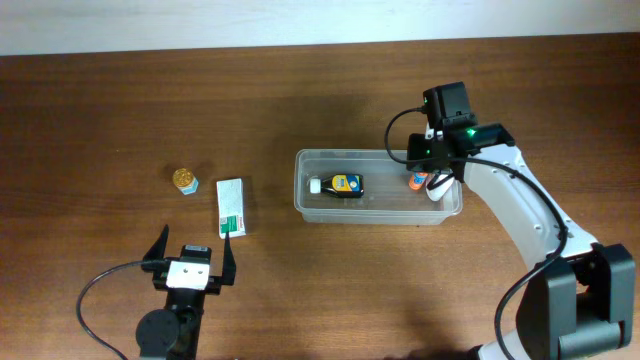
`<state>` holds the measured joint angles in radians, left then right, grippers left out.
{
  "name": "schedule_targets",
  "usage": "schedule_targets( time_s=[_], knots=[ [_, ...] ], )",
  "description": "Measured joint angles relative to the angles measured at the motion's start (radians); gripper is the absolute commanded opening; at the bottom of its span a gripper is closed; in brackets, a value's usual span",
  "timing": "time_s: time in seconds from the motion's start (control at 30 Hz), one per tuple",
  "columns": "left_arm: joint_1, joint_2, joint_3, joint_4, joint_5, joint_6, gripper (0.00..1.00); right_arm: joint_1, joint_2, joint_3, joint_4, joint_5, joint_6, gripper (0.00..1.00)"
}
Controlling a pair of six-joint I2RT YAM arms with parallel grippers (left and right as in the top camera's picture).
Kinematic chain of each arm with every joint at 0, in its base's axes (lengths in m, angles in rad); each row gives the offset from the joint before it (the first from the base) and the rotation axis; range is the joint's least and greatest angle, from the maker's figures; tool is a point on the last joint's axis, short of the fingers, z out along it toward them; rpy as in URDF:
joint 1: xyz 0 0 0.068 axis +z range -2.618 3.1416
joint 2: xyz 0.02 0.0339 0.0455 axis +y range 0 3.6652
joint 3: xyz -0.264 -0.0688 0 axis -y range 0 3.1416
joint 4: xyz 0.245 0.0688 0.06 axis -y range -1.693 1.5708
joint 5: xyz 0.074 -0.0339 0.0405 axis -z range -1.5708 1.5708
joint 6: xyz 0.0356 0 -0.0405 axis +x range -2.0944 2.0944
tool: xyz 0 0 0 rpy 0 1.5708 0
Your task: Pack container
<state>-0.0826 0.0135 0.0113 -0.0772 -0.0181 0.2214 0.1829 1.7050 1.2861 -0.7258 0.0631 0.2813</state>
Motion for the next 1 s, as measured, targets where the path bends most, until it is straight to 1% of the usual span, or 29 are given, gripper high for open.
schedule_targets(
  time_s=[0.1, 0.27, 0.33, 0.43, 0.47, 0.67, 0.73, 0.77, 0.8, 0.87, 0.9, 1.0],
  knots=[
    [0.000, 0.000, 0.000, 0.000, 0.000, 0.000, 0.99, 0.000, 0.017, 0.000, 0.002, -0.003, 0.003, 0.36],
    [0.000, 0.000, 0.000, 0.000, 0.000, 0.000, 0.99, 0.000, 0.024, 0.004, -0.009, -0.011, 0.003, 0.36],
    [0.000, 0.000, 0.000, 0.000, 0.000, 0.000, 0.99, 0.000, 0.026, 0.028, -0.043, -0.018, 0.003, 0.37],
    [0.000, 0.000, 0.000, 0.000, 0.000, 0.000, 0.99, 0.000, 0.030, 0.105, -0.103, -0.024, 0.002, 0.38],
    [0.000, 0.000, 0.000, 0.000, 0.000, 0.000, 0.99, 0.000, 0.030, 0.128, -0.120, -0.026, 0.003, 0.41],
    [0.000, 0.000, 0.000, 0.000, 0.000, 0.000, 0.99, 0.000, 0.032, 0.370, -0.289, -0.030, -0.006, 0.42],
    [0.000, -0.001, 0.000, 0.000, 0.000, 0.000, 0.99, 0.000, 0.032, 0.465, -0.351, -0.029, -0.009, 0.52],
    [0.000, -0.001, 0.000, 0.000, 0.000, 0.000, 0.99, 0.000, 0.032, 0.520, -0.385, -0.020, -0.008, 0.68],
    [0.000, -0.001, 0.000, 0.000, 0.000, 0.000, 0.99, 0.000, 0.032, 0.550, -0.402, -0.012, -0.013, 0.83],
    [0.000, -0.001, 0.000, 0.000, 0.000, 0.000, 0.99, -0.003, 0.032, 0.630, -0.460, 0.035, -0.018, 0.97],
    [0.000, -0.001, 0.000, 0.000, 0.000, 0.000, 0.99, -0.007, 0.031, 0.663, -0.483, 0.064, -0.018, 0.99],
    [0.000, -0.001, 0.000, 0.000, 0.000, 0.000, 0.99, -0.068, 0.031, 0.703, -0.503, 0.122, -0.021, 0.98]
  ],
)
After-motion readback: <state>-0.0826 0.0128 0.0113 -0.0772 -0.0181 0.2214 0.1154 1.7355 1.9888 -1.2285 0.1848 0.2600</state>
